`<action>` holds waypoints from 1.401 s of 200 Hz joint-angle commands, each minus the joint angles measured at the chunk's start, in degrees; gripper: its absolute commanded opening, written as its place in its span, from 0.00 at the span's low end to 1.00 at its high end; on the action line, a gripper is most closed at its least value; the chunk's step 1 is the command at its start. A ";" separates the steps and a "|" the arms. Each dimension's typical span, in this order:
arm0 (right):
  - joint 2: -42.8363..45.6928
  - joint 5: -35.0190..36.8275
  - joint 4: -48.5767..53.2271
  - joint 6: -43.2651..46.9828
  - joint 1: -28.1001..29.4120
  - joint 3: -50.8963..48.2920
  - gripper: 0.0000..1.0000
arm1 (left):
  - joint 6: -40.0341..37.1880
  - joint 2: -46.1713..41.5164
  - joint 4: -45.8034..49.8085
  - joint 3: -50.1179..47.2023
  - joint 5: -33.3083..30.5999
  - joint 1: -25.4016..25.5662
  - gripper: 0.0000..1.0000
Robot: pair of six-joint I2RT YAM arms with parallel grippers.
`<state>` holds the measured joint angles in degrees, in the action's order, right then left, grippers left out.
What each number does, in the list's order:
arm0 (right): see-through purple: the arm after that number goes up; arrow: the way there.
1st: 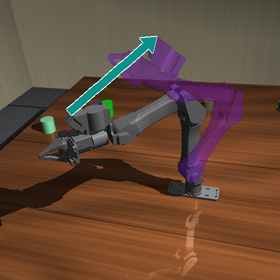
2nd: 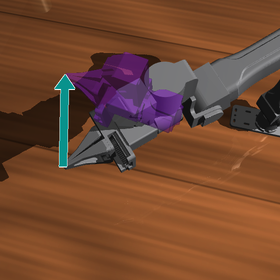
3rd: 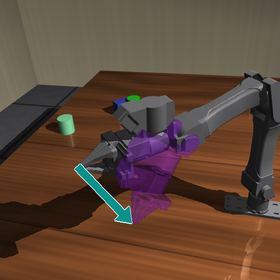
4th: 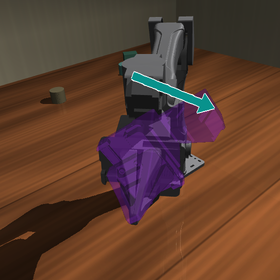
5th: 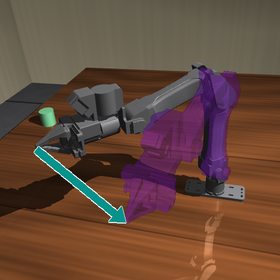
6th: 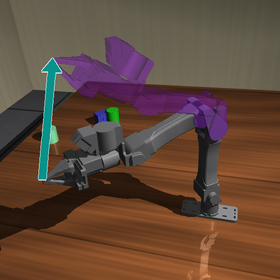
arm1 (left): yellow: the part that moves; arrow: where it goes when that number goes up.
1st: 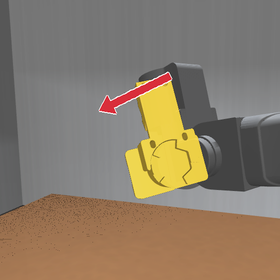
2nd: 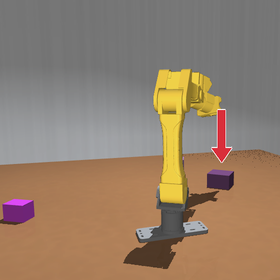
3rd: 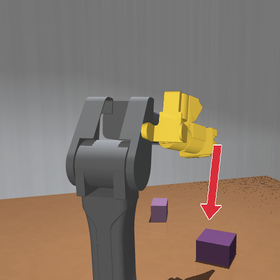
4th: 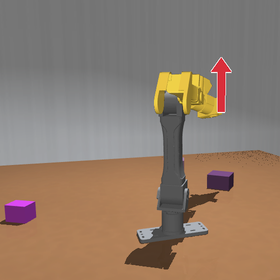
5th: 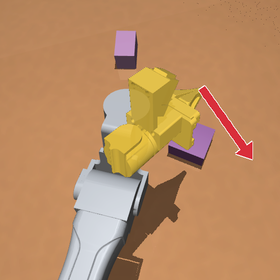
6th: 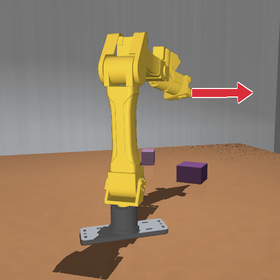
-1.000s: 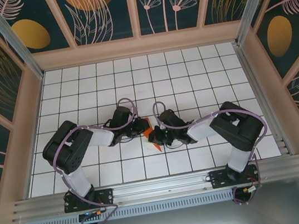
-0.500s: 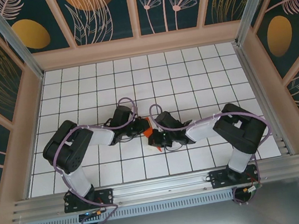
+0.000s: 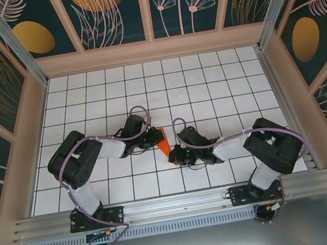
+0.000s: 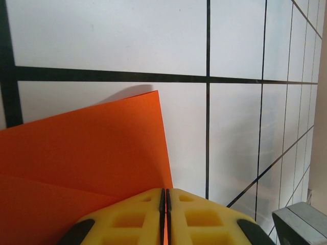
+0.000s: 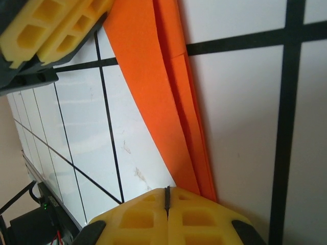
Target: Fold a paper plane with a square sheet of paper (pick it up from the middle)
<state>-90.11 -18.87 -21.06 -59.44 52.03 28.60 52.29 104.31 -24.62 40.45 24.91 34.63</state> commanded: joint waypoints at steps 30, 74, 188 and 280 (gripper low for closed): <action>0.91 0.64 6.03 3.42 0.96 5.37 0.06 | -3.07 4.25 8.62 -0.98 -6.76 -0.09 0.13; -2.69 1.80 8.92 2.47 1.07 3.88 0.05 | -3.41 4.10 8.95 -0.92 -6.62 -0.09 0.13; 13.94 4.81 10.55 -2.53 1.35 -9.71 0.07 | -5.73 3.69 11.50 1.05 -7.61 -0.07 0.15; 24.77 21.90 17.29 -1.28 -1.74 -5.65 0.28 | -9.04 -14.25 31.79 11.89 -17.07 -0.08 0.61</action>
<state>-65.60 -3.40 -5.45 -61.84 50.74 20.27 44.31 95.90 -3.68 49.30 15.59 34.87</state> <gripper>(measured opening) 0.256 0.571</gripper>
